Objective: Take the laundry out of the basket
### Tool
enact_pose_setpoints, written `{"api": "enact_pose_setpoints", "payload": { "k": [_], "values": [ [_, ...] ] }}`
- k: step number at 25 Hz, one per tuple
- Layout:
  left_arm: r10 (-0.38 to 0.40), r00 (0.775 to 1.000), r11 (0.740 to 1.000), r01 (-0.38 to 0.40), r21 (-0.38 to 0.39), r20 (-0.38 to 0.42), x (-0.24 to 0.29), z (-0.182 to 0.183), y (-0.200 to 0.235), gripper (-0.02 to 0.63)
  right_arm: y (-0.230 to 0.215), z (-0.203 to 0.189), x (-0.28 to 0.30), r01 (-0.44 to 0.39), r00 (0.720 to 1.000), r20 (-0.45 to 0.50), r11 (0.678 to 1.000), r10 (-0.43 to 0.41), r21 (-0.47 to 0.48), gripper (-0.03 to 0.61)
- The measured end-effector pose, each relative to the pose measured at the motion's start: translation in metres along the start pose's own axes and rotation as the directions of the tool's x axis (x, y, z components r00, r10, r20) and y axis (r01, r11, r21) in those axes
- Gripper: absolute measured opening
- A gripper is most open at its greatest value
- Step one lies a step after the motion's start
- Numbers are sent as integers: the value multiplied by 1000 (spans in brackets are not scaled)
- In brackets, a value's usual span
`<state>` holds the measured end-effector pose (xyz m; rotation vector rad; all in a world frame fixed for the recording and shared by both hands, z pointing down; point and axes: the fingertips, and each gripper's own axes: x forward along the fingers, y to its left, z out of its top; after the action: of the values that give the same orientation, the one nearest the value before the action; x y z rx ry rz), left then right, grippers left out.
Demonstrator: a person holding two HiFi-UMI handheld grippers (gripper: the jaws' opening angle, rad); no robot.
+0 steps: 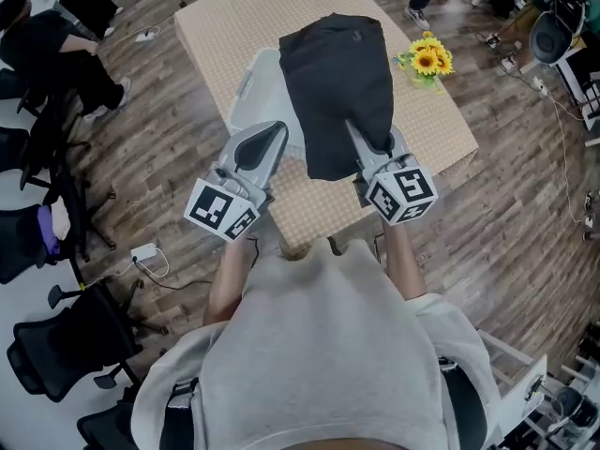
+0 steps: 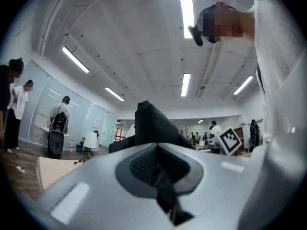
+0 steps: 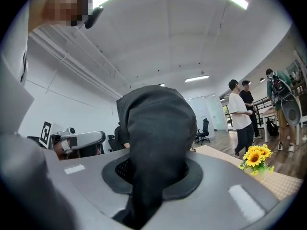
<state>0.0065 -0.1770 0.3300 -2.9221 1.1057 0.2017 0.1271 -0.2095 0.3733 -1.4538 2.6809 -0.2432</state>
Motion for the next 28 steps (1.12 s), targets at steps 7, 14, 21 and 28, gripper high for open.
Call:
{"api": "enact_pose_setpoints", "payload": {
  "k": [7,14,21,28],
  "values": [
    [-52,999,999,52,-4,10,-69,12,-28,8,70,7,-51,68,997,39,996,-66,-65,94],
    [-91,996,996,91,-14,6,-135,19,-70,8,138,0,-111,107,993,62,993,-104,-48,94],
    [-80,997,997,80,-18,-15,-170,17,-111,8,177,-12,-162,96,995,45,995,-94,-40,94],
    [-32,998,999,31,-9,-53,-191,6,-164,8,193,-22,-213,47,999,22,998,-46,-42,94]
  ]
}}
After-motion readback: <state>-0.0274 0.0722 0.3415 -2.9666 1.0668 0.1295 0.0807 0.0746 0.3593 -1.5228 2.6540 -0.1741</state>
